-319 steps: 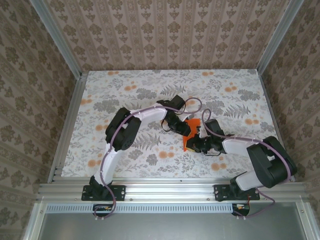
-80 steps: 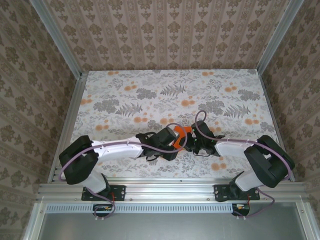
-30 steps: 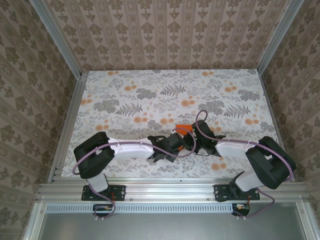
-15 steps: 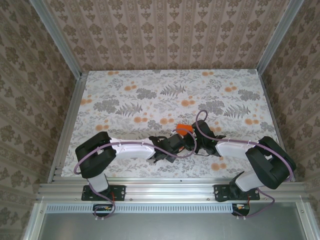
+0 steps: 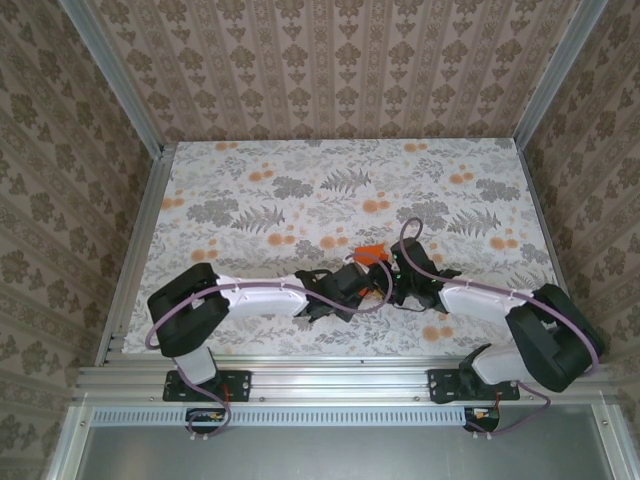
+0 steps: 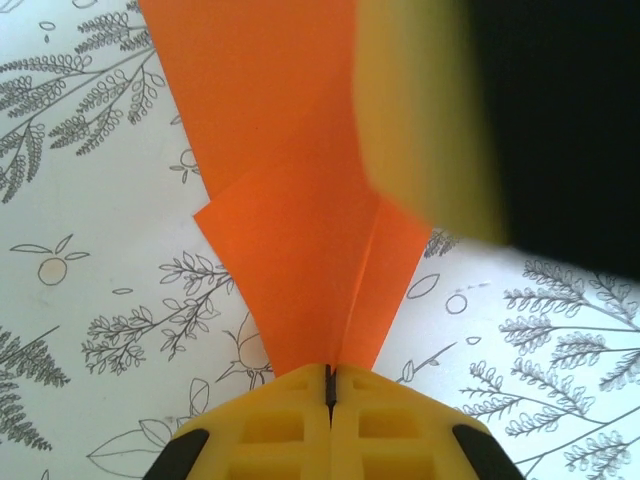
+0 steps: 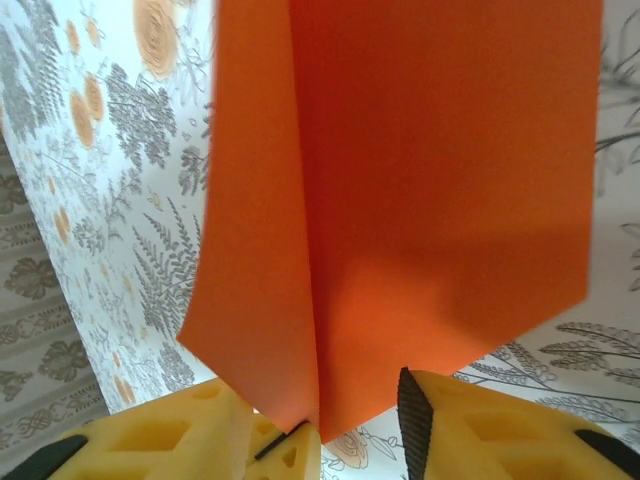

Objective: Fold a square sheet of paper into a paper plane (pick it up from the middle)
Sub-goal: Fourth fold the wing at the center of the table.

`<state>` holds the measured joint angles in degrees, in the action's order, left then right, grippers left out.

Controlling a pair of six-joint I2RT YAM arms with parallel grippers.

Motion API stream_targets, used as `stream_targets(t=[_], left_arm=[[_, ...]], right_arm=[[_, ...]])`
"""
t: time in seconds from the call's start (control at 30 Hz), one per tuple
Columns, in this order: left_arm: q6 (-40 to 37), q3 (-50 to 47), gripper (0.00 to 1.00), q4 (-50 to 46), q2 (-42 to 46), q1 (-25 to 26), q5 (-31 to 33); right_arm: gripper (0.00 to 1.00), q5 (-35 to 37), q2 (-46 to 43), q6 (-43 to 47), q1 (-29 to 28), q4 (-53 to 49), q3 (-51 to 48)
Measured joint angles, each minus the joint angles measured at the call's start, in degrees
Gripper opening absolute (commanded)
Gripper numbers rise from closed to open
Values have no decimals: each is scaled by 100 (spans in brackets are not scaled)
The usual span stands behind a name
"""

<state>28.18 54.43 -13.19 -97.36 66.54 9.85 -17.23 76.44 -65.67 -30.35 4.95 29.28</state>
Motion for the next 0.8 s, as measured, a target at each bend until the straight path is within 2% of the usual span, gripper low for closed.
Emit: stream_targets(t=[0.17,0.37,0.53,0.8], left_arm=[[55,-433,0,376,133,-387,-610],[129,-721,0,831,138,-713,-1316],[267,-887,0,1235,138,-957,-1891],[514,-1012,0,1639,138,-1268,-2531]], right_arm=[[53,-17,-717,337,409,-361,0],[51,-269,-1080,920,713,-848,127],[40,-715,-885,1307,721,-951,374],[22,-1176,55,1729,496,-997,780]])
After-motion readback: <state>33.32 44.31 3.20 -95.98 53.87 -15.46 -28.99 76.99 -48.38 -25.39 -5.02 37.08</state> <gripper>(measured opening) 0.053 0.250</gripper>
